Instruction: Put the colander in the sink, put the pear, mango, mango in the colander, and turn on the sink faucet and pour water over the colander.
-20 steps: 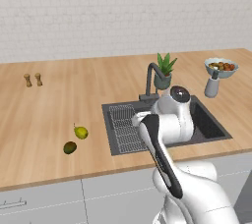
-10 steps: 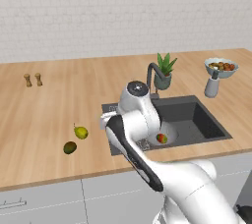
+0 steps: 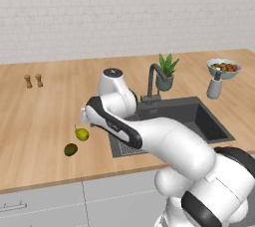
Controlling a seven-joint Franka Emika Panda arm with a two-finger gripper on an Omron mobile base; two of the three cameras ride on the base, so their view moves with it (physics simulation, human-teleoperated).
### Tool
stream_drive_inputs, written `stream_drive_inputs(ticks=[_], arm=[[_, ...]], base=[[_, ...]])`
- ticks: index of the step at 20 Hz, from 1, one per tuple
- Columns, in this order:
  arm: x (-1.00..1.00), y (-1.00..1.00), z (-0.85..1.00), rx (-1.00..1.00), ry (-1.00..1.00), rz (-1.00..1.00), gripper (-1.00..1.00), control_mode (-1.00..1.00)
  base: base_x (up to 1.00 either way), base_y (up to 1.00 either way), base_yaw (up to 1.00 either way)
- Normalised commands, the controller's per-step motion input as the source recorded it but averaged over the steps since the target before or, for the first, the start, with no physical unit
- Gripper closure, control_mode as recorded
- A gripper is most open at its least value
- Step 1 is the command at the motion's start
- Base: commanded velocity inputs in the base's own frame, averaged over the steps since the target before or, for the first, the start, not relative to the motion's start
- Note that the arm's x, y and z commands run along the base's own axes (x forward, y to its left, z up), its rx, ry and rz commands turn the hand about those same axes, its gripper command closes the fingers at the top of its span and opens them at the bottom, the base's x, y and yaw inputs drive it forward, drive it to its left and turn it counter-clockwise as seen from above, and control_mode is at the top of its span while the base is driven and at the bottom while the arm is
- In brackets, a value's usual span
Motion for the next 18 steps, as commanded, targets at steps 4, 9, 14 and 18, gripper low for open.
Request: stream_drive_inputs(ticks=[4,9,14,18], arm=[[0.54,0.50,-0.55,-0.04,0.05,0.00,-1.00,-1.00],[0.51,0.43,-0.75,-0.02,0.00,0.00,-1.00,-1.00],[0.50,0.13,-0.44,0.00,0.00,0.00,-1.00,-1.00],[0.50,0.12,-0.40,0.00,0.00,0.00,-1.00,-1.00]], base=[[0.00,0.00,0.00],[0.00,0.00,0.00],[0.00,0.00,0.00],[0.00,0.00,0.00]])
